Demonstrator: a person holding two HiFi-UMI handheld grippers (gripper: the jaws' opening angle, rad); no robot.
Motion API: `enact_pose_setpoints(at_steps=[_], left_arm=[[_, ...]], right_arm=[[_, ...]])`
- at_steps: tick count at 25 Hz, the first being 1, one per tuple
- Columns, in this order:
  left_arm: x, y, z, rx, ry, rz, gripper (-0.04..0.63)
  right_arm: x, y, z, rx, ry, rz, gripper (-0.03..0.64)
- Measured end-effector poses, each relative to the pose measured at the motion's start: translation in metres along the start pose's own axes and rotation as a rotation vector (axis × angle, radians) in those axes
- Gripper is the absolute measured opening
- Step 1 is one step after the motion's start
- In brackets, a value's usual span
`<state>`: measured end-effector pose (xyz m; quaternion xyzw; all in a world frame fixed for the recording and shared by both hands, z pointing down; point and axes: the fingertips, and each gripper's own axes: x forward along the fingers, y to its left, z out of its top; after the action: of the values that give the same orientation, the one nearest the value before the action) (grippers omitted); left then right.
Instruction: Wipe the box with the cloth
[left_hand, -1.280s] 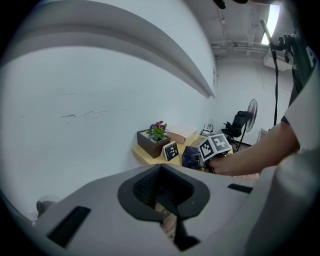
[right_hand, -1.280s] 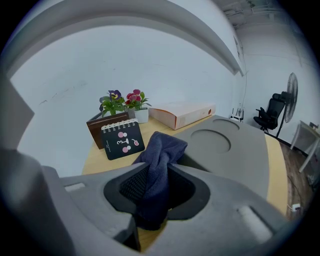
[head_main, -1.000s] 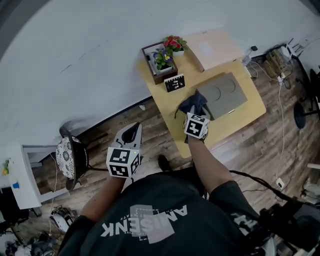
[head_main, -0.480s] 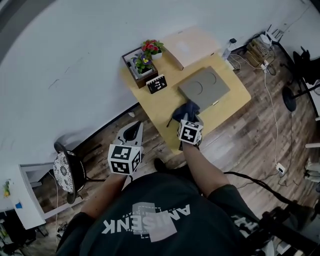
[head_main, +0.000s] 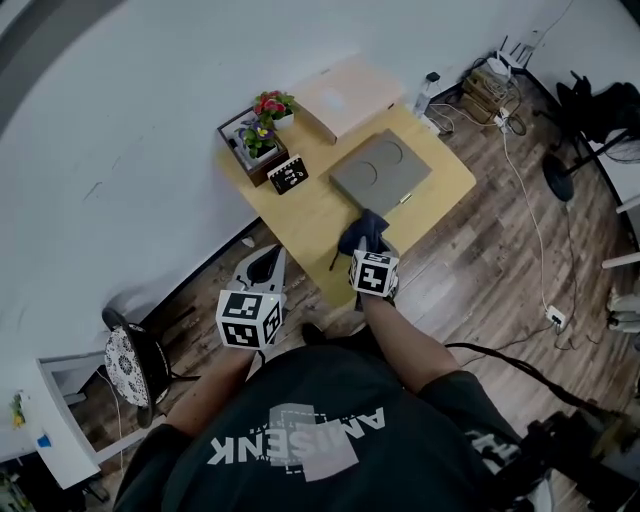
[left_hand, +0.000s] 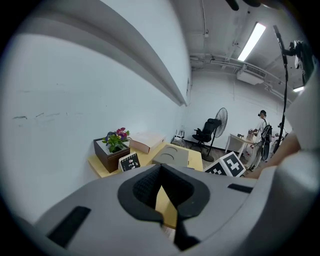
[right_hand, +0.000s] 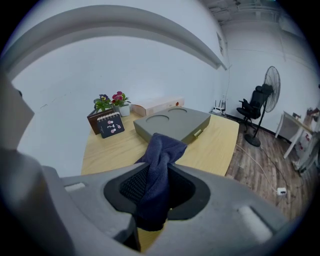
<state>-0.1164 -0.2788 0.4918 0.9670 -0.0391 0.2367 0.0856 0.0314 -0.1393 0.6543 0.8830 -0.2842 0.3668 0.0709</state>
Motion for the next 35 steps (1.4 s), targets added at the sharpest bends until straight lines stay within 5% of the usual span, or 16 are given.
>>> enact_pose_setpoints(at_steps=[14,26,35], left_arm=[[0.016,-0.012,0.005,-0.117,-0.042,0.037,0.0],[0.044,-0.056,0.014,-0.212,-0.028,0.303,0.0],[0.073,-0.088,0.014,-0.226,-0.008,0.403,0.0]], right_arm=[[-0.041,0.015,0.011,-0.252,-0.009,0.312,0.1],[-0.007,-0.032,0.005,-0.537,0.082,0.603,0.101],[0.017,-0.065,0.016,-0.678,0.078,0.729,0.101]])
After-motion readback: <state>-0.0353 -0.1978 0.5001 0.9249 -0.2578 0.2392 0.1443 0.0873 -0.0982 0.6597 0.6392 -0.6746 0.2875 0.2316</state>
